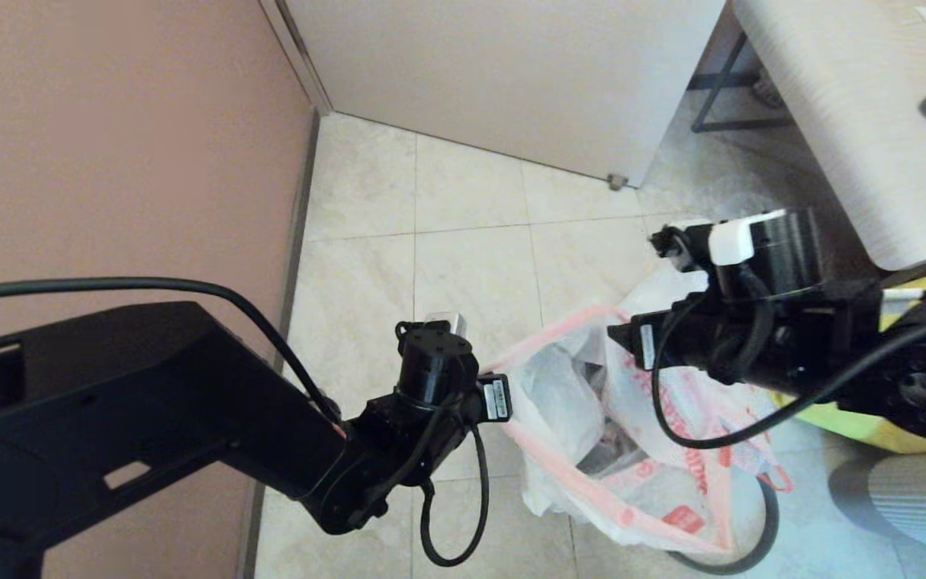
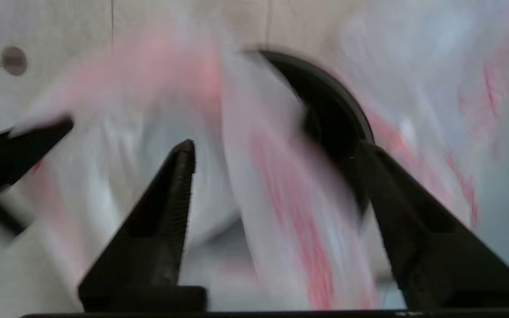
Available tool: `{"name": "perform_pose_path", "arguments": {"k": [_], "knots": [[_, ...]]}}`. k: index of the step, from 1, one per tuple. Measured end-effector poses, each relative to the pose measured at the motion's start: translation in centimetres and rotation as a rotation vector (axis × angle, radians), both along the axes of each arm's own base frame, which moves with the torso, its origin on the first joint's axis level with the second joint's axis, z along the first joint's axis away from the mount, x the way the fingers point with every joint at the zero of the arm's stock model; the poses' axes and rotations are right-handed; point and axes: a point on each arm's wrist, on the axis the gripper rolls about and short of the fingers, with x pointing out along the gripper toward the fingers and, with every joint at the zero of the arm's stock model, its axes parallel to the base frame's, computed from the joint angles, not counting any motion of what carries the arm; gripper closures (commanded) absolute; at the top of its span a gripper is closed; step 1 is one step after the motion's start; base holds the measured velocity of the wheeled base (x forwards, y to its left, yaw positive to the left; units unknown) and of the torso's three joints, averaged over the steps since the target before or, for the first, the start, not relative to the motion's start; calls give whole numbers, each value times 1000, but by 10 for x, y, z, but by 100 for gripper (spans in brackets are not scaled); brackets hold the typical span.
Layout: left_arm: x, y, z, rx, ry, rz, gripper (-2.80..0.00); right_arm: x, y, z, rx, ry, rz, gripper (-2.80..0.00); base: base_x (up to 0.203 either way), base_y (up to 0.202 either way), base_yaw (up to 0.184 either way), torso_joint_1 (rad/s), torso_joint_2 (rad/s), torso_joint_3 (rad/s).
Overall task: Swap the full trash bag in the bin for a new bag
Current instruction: Put the new garbage bag on the trash can
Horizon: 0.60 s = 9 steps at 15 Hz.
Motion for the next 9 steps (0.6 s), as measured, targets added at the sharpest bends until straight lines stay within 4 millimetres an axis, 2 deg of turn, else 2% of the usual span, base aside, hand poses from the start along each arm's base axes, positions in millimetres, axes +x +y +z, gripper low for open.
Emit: {"name": "perform_pose_path", "arguments": {"k": [2,5,7,9], "knots": [[1,0,1,-3,-3,2,0,-33,-17,10,78,88,-57,-280,0,0,0,0,0,0],[3,-2,5,-10,-18,11,0,-73,-35,1,168,287,-119,-280,0,0,0,0,0,0],[6,-1,7,-19,-27,29,0,-90,-41,-10,186,369,-154,-280,0,0,0,0,0,0],[8,-1,9,-28,-32,38,0,-97,-46,-20,192,423,-190,-280,0,0,0,0,0,0]]}}
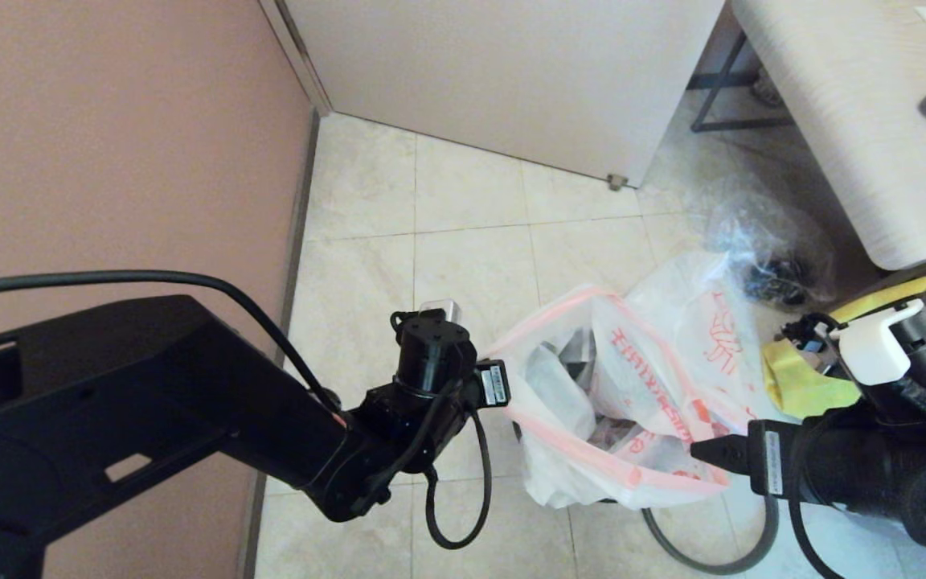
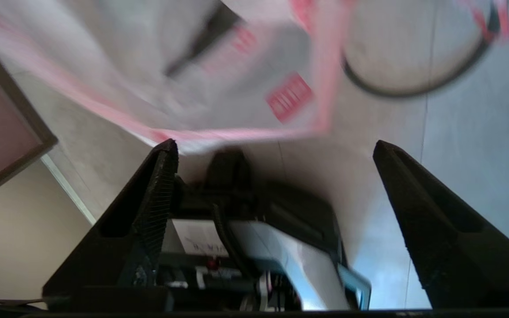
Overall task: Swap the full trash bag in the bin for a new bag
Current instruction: Put the new garbage bag on the trash can
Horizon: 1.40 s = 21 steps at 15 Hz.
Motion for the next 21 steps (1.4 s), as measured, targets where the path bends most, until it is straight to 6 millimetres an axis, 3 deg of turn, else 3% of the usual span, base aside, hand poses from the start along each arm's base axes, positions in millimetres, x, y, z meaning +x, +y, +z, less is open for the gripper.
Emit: {"name": "perform_pose_path", "arguments": {"k": [4,8,12,17,18,21], "knots": [[3,4,2,-15,-3,21,0,4,3,-24,7,80,-35,-280,0,0,0,0,0,0],[7,10,5,-27,-28,57,0,35,14,-46,72,36,-69,-280,0,0,0,0,0,0],[7,14,3,-27,-31,66,0,66,3,-58,176,-23,-209,-280,0,0,0,0,0,0],[9,17,3,-26,-29,77,0,60,-12,-62,231,25,-232,-280,0,0,0,0,0,0],[9,18,3,-26,-29,78,0,60,-11,-67,217,54,-227,0,0,0,0,0,0,0],[10,18,5,-39,-45,79,0,67,-2,-79,224,79,-185,0,0,0,0,0,0,0]]}}
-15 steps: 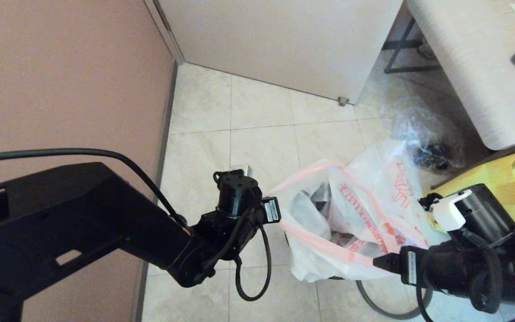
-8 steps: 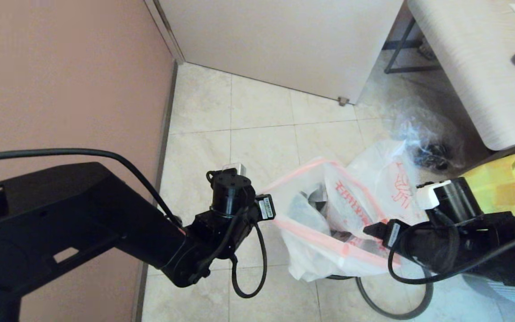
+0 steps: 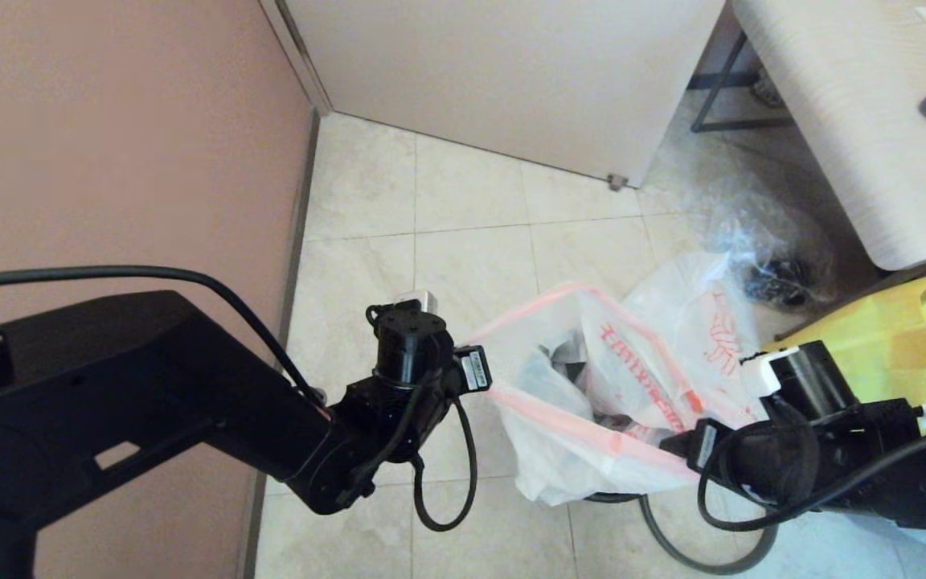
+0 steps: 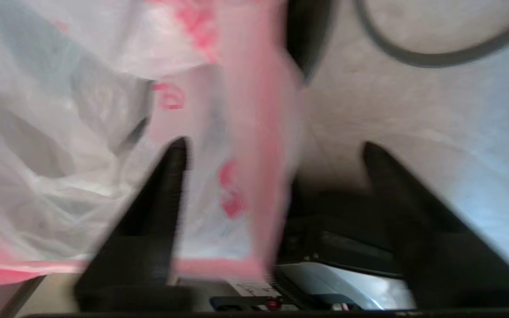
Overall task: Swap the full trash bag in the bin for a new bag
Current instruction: Put the new garbage bag on the trash can
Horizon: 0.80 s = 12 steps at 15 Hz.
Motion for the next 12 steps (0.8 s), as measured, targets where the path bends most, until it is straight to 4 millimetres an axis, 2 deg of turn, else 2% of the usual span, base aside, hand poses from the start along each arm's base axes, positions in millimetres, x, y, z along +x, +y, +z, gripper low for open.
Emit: {"name": "perform_pose_path", "arguments": {"k": [4,9,12], "knots": [[-3,2,-5,11,16,-1,0,8,5,-16,-27,30,39,0,0,0,0,0,0,0],[-25,3,-30,73,79,-44,0,0,-26,-43,-175,120,60,0,0,0,0,0,0,0],[-30,3,-54,124,139,-58,0,-4,-28,-51,-236,146,103,0,0,0,0,0,0,0]]}}
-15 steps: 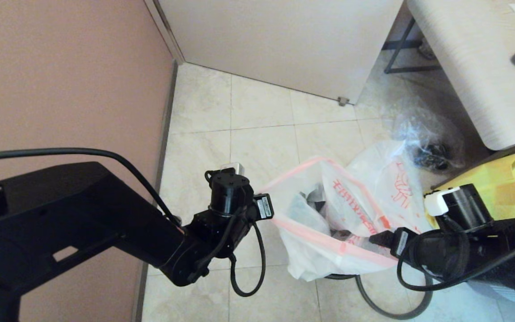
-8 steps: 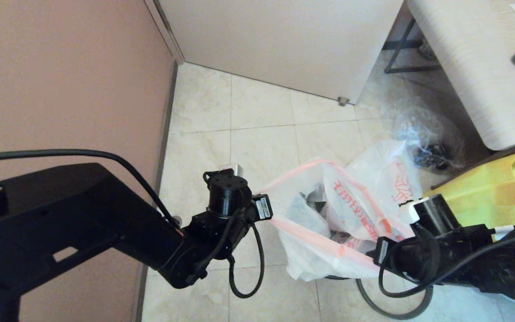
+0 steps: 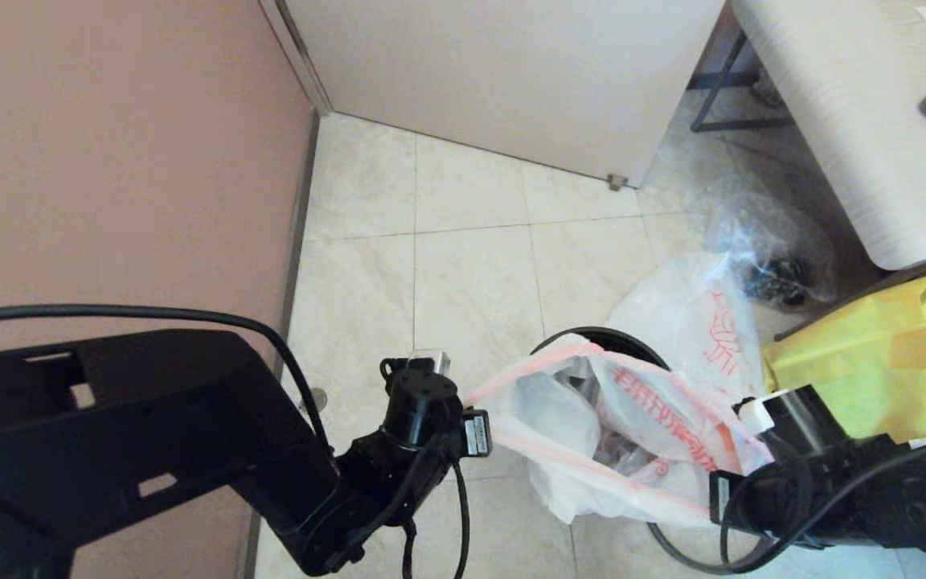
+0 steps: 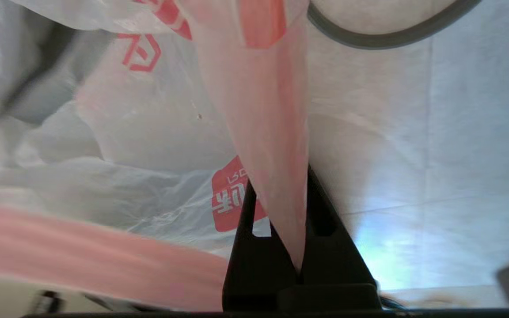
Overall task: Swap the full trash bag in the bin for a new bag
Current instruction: Put the new garbage bag on the trash can
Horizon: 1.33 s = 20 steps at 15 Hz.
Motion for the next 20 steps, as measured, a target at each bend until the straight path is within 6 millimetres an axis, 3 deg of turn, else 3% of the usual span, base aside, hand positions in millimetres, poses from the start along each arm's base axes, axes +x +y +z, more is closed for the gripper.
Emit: {"name": "perform_pose_path", "arguments": {"k": [3,6,11,15,20], "knots": [[-12,-3,-32,58,85,-52,0,0,10,-18,-72,52,80,0,0,0,0,0,0,0],[-28,-6,-51,97,127,-99,0,5,26,-36,-94,63,148,0,0,0,0,0,0,0],[-32,-2,-80,159,149,-114,0,16,36,-63,-180,46,144,0,0,0,0,0,0,0],[-6,5,-83,194,105,-53,0,30,25,-60,-164,-35,94,0,0,0,0,0,0,0],[36,-6,-58,163,-43,46,0,58,1,-40,-151,-264,-2,0,0,0,0,0,0,0]]}}
